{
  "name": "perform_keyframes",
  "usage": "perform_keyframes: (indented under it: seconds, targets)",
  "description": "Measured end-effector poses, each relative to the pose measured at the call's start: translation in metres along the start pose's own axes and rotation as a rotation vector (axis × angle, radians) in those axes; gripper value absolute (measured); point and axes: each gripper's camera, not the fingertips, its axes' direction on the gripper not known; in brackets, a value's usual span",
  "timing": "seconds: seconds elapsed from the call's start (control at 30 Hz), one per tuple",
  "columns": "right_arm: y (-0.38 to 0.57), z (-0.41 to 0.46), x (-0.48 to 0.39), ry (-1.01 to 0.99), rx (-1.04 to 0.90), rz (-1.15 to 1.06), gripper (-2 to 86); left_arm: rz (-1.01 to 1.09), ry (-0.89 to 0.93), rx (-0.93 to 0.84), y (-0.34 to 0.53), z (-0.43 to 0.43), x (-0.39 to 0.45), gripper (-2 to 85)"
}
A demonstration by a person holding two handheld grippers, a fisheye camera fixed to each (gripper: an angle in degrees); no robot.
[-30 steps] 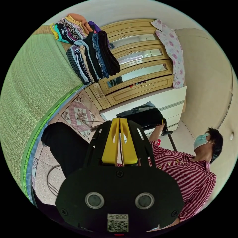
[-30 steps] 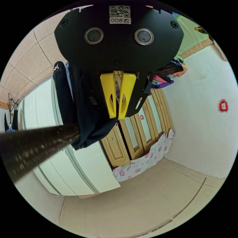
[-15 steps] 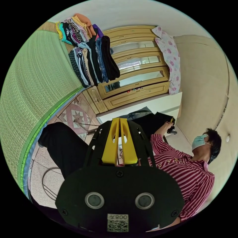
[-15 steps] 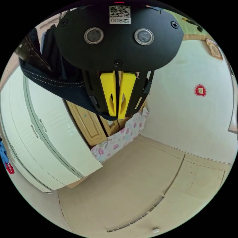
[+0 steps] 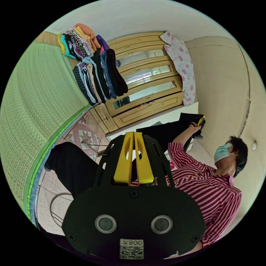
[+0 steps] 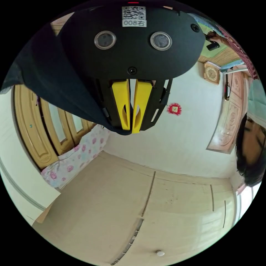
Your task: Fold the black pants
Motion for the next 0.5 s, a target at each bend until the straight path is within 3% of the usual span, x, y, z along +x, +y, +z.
perform_keyframes:
  seconds: [0.13,0.3,0.5]
  targets:
    - [0.071,0.025,0.007,-0.135,-0.004,0.054,0.3,0.078,0.003,-0.001,0.013,-0.011,0.0,2.2]
    - [0.173,0.038,0.064,-0.271,-0.004,0.296,0.2,0.22,-0.002,-0.019,0.032,-0.025,0.007,4.7]
    - [0.334,0.14,0.108,-0.689,-0.211,0.645,0.2,0.284,-0.111,0.093,0.073,-0.069,-0.001,5.9]
